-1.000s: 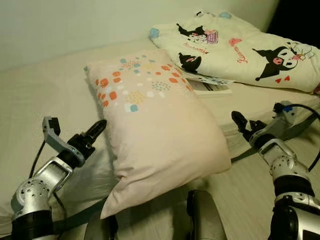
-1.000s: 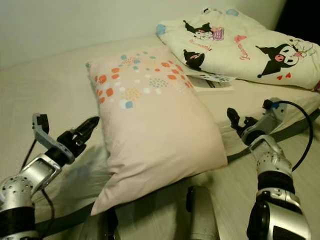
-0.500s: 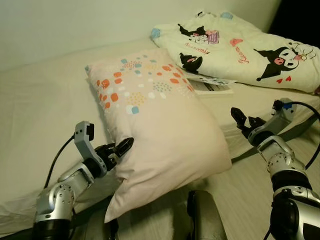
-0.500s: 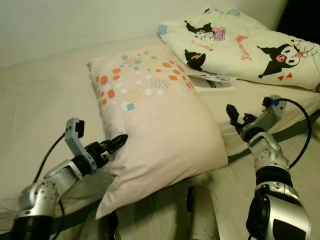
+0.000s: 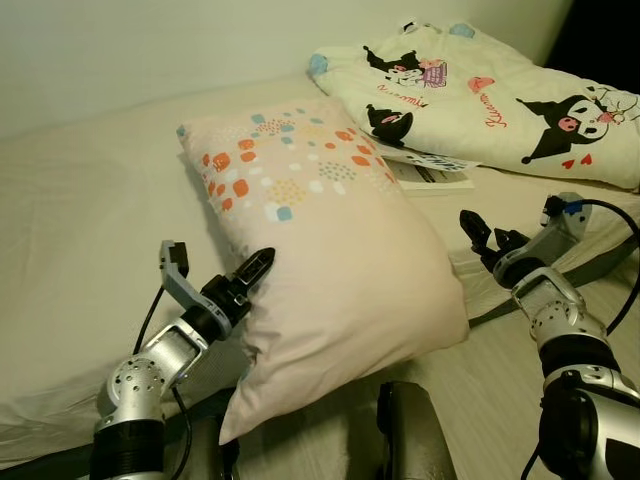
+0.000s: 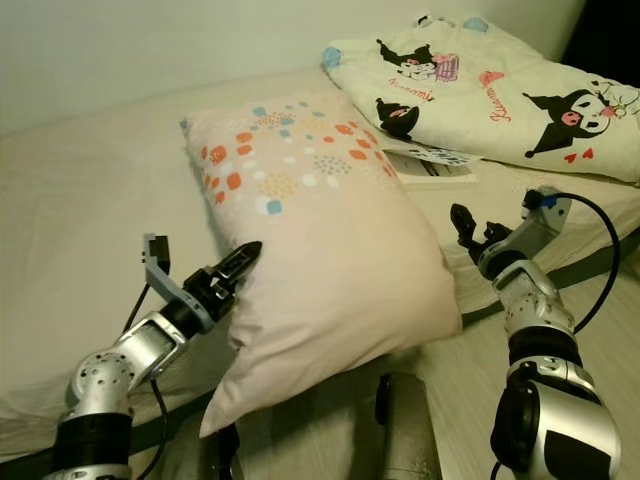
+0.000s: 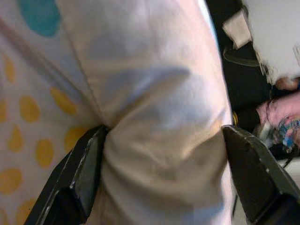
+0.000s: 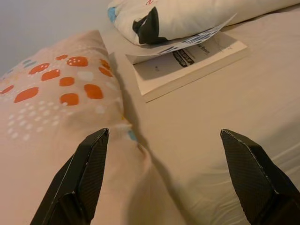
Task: Clean up the room
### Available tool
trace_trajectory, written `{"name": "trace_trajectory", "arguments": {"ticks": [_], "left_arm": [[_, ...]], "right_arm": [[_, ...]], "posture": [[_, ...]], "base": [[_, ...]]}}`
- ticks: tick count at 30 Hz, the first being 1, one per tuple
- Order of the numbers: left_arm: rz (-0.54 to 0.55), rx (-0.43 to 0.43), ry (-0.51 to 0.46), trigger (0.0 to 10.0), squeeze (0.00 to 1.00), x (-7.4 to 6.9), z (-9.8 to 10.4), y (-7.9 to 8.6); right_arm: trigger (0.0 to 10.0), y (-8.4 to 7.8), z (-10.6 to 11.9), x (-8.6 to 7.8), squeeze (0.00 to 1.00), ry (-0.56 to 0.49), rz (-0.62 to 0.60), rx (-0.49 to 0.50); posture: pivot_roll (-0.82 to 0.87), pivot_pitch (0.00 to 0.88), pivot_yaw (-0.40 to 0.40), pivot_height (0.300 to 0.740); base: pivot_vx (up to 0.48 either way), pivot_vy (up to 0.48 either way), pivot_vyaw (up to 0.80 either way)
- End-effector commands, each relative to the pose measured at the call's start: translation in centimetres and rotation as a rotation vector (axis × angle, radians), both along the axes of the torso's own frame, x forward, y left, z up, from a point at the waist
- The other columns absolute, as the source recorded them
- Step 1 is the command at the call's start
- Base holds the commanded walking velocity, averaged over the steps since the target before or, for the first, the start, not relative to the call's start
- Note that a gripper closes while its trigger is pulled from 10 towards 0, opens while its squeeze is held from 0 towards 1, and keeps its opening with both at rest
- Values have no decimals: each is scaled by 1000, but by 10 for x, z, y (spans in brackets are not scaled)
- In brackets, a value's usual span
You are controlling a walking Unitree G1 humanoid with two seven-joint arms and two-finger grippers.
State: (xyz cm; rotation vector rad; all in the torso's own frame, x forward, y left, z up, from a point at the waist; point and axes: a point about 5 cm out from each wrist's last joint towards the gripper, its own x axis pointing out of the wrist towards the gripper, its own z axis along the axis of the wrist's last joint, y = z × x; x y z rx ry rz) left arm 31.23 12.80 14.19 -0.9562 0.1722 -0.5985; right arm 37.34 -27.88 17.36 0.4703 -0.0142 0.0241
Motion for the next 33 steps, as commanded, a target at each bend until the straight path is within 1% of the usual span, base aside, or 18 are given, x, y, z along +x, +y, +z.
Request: {"name": "trace_trajectory", "arguments": {"ticks": [1,2,3,4,9,10,11,12,13,14,15,18,24,29,30,31,32,33], "left_arm": [[-57,43,7,10000,0,-6,-9,-13],[-66,105,-15,10000,0,-6,-12,-21],[-66,105,-15,10000,0,-6,-12,-21],[-55,145,-27,10000,0,-4,-14,-28],[-16,204,-27,10000,0,3,-16,-39],[14,230,-14,10000,0,7,-17,-42],[14,230,-14,10000,0,7,-17,-42],[49,251,1,4745,0,11,-18,-43],[49,251,1,4745,0,11,-18,-43],[81,266,12,2118,0,15,-18,-41],[100,268,13,0,0,17,-17,-40],[101,255,5,0,0,18,-16,-39],[83,173,-4,0,0,15,-14,-34],[45,164,-32,0,0,12,-15,-32],[10,204,-64,0,0,10,-16,-22],[10,204,-64,0,0,10,-16,-22],[-31,281,-102,0,0,7,-19,-3],[-37,310,-109,0,0,7,-21,4]], "right_arm": [[10000,3,-5,1,1000,16,8,0],[10000,3,-5,1,1000,18,6,-2],[10000,3,-5,1,1000,18,6,-2],[10000,3,-6,1,1000,21,2,-5],[10000,4,-7,2,1000,29,-8,-14],[10000,4,-7,2,875,31,-10,-18],[10000,4,-7,2,875,31,-10,-18],[10000,4,-7,2,357,32,-10,-21],[10000,4,-7,2,357,32,-10,-21],[10000,5,-7,2,196,32,-8,-24],[10000,5,-7,2,0,33,-6,-30],[10000,5,-7,2,0,33,-5,-34],[10000,4,-8,2,0,35,-8,-42],[10000,5,-9,1,0,38,6,-50],[10000,13,-12,2,0,63,102,-91],[10000,13,-12,2,0,63,102,-91],[10000,29,-18,-1,0,114,306,-185],[10000,35,-21,-3,0,136,393,-225]], "posture": [[-77,243,48,550],[-77,244,50,550],[-77,244,50,550],[-76,244,50,550],[-76,245,49,550],[-76,242,50,550],[-76,242,50,550],[-76,242,50,550],[-76,242,50,550],[-79,239,52,550],[-79,239,52,550],[-79,239,52,550],[-83,228,54,550],[-82,215,49,550],[-82,212,50,550],[-82,212,50,550],[-82,208,50,550],[-82,208,50,550]], "base": [[0,0,0],[0,0,0],[0,0,0],[0,0,0],[0,0,0],[0,0,0],[0,0,0],[0,0,0],[0,0,0],[0,0,0],[0,0,0],[0,0,0],[0,0,0],[0,0,0],[0,0,0],[0,0,0],[0,0,0],[0,0,0]]}}
